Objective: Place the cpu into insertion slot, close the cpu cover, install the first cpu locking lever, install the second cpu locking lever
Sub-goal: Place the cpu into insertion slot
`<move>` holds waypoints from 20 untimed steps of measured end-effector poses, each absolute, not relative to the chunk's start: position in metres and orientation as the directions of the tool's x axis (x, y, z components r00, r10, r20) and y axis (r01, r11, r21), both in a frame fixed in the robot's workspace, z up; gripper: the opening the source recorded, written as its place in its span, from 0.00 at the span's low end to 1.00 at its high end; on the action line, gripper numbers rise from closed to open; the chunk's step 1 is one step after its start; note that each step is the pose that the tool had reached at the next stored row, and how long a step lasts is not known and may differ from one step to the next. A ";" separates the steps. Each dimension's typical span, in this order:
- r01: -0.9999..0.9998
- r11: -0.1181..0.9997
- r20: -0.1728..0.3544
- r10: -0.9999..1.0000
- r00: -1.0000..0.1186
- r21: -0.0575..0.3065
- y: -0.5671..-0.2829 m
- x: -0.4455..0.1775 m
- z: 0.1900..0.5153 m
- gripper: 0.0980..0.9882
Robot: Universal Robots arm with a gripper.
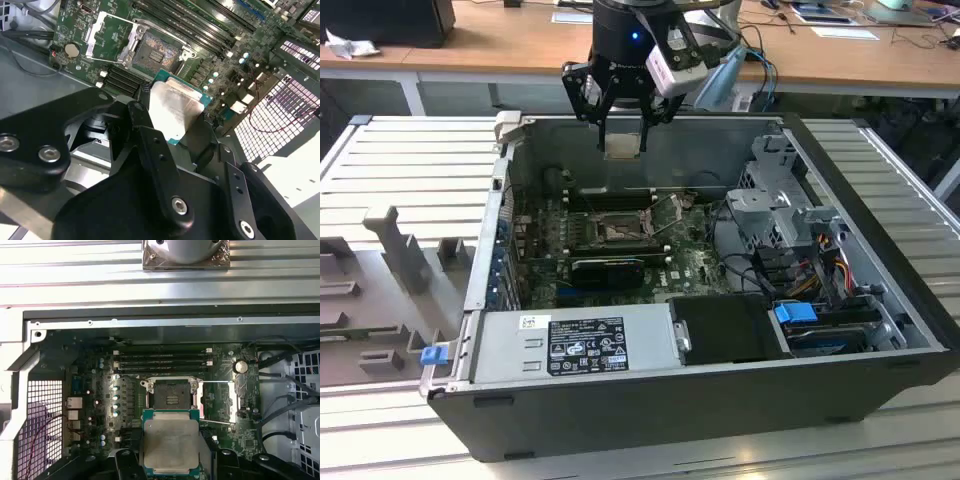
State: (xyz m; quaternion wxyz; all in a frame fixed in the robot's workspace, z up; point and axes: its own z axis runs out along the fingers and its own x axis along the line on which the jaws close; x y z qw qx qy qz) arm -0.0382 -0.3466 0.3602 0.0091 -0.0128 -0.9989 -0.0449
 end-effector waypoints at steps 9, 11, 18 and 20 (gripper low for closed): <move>0.042 0.995 0.019 0.040 -0.999 0.089 -0.347 -0.038 0.360 0.49; 0.043 0.995 0.019 0.041 -0.999 0.089 -0.347 -0.038 0.360 0.49; 0.048 0.995 0.019 0.047 -0.999 0.089 -0.347 -0.038 0.360 0.49; 0.049 0.995 0.019 0.047 -0.999 0.089 -0.347 -0.038 0.360 0.49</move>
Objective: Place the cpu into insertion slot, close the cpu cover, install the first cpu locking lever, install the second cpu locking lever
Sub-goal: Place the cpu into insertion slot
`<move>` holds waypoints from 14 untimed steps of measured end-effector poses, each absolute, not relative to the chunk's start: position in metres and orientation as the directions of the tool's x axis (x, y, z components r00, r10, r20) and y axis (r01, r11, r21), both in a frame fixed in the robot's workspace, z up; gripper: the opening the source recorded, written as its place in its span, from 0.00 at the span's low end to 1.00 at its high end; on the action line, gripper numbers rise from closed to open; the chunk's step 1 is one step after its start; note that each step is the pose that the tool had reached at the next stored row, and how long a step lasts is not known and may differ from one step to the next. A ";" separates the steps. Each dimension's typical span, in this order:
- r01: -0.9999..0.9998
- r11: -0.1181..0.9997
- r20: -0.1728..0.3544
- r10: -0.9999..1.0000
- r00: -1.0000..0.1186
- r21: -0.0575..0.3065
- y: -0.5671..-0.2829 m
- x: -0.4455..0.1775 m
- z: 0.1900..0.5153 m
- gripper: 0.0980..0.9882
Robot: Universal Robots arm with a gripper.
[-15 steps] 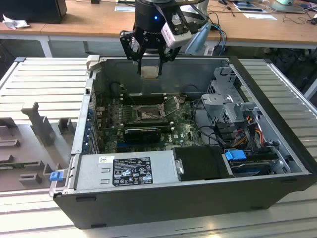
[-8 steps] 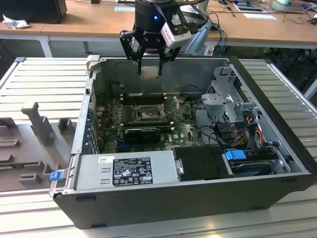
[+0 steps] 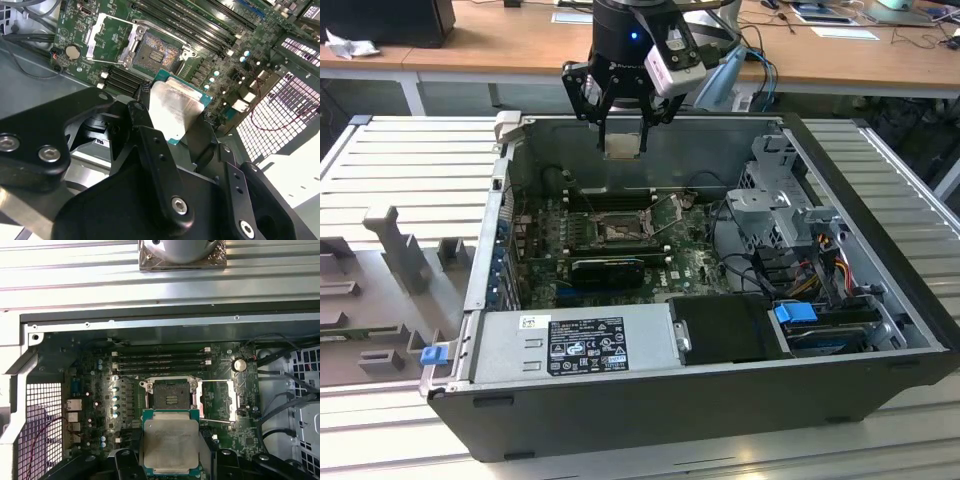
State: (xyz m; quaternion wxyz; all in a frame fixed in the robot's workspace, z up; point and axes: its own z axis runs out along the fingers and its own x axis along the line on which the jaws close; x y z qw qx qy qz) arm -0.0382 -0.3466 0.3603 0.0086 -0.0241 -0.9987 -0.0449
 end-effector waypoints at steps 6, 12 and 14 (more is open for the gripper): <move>0.052 0.995 0.019 0.051 -0.999 0.089 -0.347 -0.038 0.360 0.49; 0.058 0.994 0.019 0.057 -0.998 0.089 -0.347 -0.038 0.360 0.49; 0.061 0.994 0.019 0.059 -0.998 0.089 -0.347 -0.038 0.360 0.49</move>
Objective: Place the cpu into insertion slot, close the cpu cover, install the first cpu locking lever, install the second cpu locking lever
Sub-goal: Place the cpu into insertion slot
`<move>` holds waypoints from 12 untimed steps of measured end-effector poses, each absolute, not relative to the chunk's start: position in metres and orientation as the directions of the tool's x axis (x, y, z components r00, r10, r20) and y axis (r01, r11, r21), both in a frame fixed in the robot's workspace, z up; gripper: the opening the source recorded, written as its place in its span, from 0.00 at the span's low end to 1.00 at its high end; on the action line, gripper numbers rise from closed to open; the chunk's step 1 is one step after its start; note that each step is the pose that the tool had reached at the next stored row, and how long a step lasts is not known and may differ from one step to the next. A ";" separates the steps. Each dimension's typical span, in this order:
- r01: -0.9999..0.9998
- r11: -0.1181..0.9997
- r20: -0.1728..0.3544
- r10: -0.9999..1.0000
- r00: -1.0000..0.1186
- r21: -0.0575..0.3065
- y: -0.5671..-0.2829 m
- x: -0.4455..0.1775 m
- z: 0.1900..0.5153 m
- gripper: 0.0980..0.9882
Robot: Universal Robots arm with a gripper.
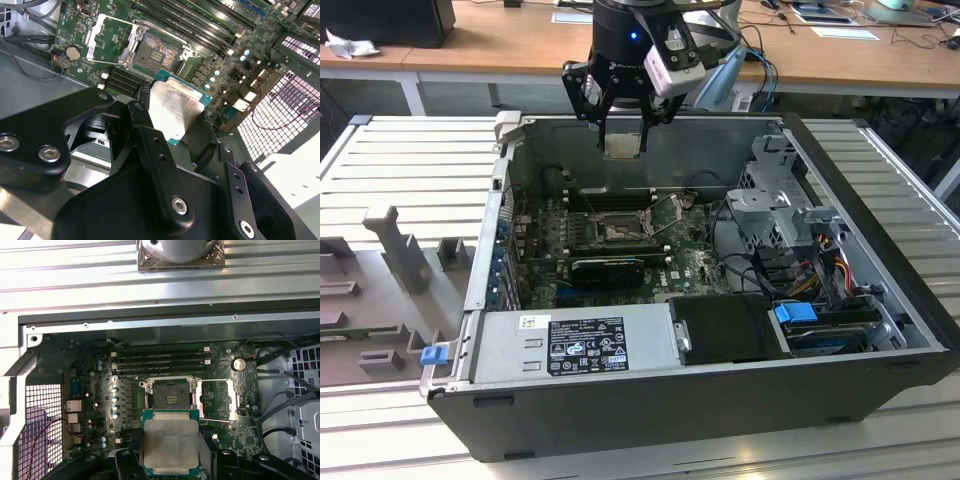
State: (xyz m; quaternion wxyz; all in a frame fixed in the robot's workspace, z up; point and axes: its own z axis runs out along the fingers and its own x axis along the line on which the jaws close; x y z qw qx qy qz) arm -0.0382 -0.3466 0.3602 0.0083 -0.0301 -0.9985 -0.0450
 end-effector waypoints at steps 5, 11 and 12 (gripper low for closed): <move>0.067 0.994 0.019 0.065 -0.998 0.089 -0.347 -0.038 0.360 0.49; 0.078 0.993 0.019 0.076 -0.997 0.089 -0.347 -0.038 0.360 0.49; 0.079 0.993 0.019 0.078 -0.997 0.089 -0.347 -0.038 0.360 0.49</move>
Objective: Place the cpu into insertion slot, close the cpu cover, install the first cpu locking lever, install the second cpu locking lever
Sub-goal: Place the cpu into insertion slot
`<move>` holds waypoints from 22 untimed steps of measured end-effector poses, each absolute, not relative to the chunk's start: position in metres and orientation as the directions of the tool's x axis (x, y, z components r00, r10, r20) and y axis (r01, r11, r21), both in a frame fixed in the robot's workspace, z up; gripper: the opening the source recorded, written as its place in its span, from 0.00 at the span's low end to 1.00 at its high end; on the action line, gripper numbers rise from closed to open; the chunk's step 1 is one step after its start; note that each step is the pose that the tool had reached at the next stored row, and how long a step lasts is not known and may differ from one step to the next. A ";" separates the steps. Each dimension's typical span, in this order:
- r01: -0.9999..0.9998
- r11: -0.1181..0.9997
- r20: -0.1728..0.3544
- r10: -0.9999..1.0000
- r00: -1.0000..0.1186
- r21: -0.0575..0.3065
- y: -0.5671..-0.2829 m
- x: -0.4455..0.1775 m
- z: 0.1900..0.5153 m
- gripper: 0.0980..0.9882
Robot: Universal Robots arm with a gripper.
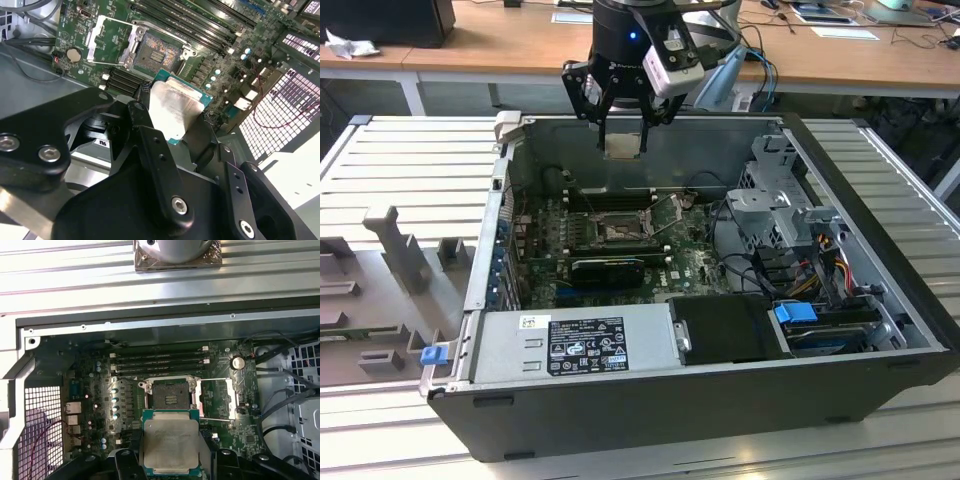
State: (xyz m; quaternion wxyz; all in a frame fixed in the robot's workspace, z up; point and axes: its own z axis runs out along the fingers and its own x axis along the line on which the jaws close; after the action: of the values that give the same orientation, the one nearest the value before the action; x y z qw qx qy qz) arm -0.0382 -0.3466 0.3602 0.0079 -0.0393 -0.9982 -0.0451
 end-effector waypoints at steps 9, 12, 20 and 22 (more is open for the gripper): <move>0.095 0.991 0.019 0.094 -0.995 0.089 -0.347 -0.038 0.360 0.49; 0.101 0.991 0.019 0.100 -0.995 0.089 -0.347 -0.038 0.360 0.49; 0.112 0.990 0.019 0.111 -0.994 0.089 -0.347 -0.038 0.360 0.49; 0.114 0.989 0.019 0.113 -0.993 0.089 -0.347 -0.038 0.360 0.49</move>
State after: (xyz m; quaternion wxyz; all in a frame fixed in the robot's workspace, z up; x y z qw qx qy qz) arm -0.0384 -0.3466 0.3599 0.0071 -0.0570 -0.9973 -0.0452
